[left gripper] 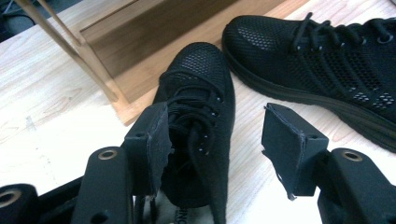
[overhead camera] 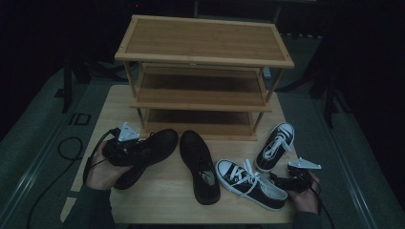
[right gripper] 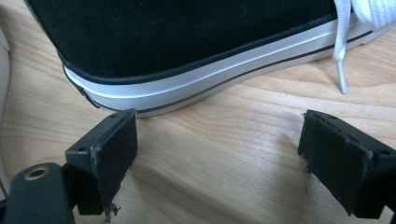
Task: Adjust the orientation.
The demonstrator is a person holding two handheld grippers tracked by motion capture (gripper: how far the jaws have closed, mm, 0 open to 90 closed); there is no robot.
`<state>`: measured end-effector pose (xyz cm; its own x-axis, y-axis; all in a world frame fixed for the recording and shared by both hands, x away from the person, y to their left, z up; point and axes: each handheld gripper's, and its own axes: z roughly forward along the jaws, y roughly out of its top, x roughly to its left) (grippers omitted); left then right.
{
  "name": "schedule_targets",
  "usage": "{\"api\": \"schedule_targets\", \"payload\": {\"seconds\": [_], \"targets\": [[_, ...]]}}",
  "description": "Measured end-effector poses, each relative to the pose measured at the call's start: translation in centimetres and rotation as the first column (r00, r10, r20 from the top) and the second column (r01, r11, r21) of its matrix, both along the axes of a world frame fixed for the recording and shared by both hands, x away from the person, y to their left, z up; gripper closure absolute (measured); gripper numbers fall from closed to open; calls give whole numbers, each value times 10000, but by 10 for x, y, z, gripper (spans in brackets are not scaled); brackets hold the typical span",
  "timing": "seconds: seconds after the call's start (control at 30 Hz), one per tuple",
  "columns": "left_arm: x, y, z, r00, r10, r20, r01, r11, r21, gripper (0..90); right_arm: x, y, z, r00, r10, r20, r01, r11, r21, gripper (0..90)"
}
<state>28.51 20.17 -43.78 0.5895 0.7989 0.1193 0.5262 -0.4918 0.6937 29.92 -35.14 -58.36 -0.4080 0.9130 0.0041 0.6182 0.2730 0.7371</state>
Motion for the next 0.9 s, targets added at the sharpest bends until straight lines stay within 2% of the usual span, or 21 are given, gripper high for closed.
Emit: {"api": "schedule_targets", "payload": {"seconds": [0.1, 0.33, 0.67, 0.9], "targets": [[1, -3, 0, 9999, 132, -92, -131, 9999, 47, 424, 0, 0, 0, 10000, 2, -2, -2, 10000, -2, 118], [2, -11, -5, 9997, -7, -253, 10, 9999, 151, 424, 0, 0, 0, 10000, 21, -1, -21, 10000, -4, 118], [2, -21, -6, 9993, -46, -384, 49, 10000, 85, 429, 0, 0, 0, 10000, 28, -5, -28, 10000, 0, 117], [2, -29, -7, 9986, -249, -473, 251, 9997, 35, 432, 0, 0, 0, 10000, 28, -4, -28, 10000, 0, 117]]}}
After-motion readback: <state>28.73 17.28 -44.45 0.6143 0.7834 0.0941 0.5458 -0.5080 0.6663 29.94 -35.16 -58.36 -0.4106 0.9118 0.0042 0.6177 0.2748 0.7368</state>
